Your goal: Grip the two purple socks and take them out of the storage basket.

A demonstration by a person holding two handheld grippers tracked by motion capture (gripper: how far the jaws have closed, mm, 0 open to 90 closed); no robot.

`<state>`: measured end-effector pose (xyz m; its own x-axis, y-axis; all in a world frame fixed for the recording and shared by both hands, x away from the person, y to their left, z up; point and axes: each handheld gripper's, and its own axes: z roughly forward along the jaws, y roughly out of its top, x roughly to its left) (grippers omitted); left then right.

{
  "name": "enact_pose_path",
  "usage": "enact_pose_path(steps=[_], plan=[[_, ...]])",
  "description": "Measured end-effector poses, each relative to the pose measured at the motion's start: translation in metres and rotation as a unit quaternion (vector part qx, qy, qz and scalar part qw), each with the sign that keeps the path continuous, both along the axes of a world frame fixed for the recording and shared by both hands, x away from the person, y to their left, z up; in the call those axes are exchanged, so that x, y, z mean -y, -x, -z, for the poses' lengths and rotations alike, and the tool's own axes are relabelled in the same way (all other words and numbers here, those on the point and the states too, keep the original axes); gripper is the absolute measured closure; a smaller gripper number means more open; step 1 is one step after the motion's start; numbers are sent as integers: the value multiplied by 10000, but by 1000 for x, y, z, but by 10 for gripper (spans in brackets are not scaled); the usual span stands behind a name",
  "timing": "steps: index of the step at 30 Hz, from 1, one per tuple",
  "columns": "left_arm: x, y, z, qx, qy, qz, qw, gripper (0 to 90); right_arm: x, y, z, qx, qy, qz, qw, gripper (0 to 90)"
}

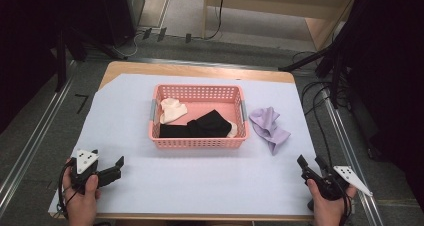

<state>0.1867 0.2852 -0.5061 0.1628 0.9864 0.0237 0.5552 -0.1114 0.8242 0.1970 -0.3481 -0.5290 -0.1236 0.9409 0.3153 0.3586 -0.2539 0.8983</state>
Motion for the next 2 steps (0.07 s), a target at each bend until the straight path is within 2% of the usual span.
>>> enact_pose_path(steps=[2], plan=[[-1, 0, 0, 0, 14, 0, 10000, 142, -1, 0, 0, 22, 74, -69, 9999, 241]])
